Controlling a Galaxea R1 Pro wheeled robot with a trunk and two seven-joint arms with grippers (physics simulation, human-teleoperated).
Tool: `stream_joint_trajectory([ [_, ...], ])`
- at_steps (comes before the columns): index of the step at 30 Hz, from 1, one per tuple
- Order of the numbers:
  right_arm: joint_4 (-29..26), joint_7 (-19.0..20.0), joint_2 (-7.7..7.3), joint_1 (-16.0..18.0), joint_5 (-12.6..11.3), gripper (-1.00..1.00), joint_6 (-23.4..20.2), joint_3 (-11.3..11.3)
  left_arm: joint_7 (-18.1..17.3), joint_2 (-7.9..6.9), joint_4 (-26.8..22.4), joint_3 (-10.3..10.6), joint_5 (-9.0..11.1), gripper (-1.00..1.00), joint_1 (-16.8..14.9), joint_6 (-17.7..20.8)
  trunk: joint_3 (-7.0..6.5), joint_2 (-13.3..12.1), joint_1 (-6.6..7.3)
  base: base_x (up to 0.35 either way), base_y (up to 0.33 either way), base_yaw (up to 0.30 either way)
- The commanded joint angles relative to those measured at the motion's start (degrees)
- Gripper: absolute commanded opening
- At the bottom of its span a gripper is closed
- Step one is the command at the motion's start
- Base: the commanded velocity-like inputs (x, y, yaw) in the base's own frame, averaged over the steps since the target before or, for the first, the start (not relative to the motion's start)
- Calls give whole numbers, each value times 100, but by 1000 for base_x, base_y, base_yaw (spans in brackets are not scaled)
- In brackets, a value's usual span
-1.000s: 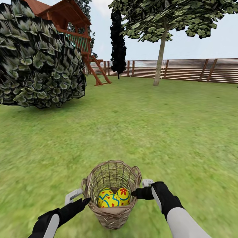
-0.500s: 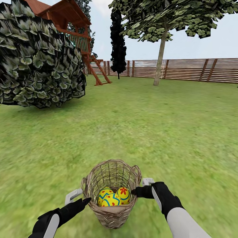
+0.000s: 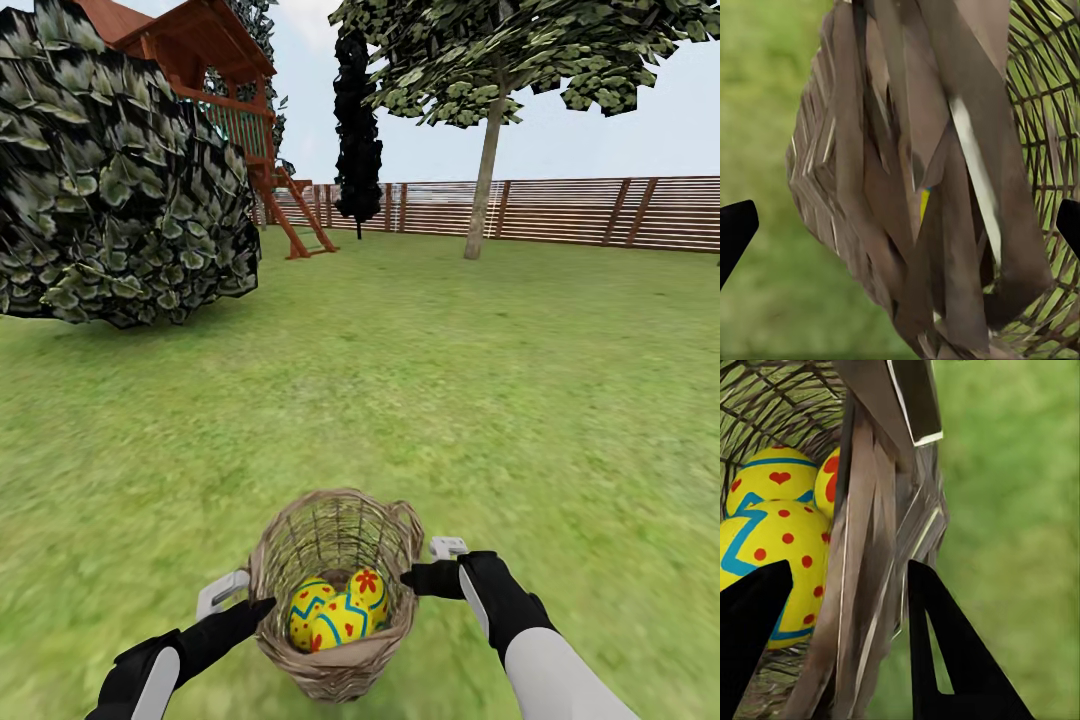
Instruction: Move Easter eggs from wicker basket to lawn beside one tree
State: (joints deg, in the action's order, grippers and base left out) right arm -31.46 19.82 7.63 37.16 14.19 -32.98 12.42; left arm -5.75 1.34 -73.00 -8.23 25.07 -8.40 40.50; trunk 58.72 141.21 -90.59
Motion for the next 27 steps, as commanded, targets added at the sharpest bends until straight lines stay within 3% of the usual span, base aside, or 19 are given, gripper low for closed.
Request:
stream_joint_trajectory([
  [1, -9, 43, 8, 2, 75, -100, -21, 44, -35, 7, -4, -20, -9, 100, -3, 37, 6, 2, 1, 0, 0, 0],
  [20, -9, 40, 2, 2, 75, -100, -16, 41, -40, 7, -4, -20, -19, 100, -3, 37, 6, 2, 1, 0, 0, 0],
  [27, -37, 40, 2, 2, 75, -100, -10, 48, -40, 7, -4, -20, -15, 100, -3, 37, -120, -278, 155, 0, 0, 0],
])
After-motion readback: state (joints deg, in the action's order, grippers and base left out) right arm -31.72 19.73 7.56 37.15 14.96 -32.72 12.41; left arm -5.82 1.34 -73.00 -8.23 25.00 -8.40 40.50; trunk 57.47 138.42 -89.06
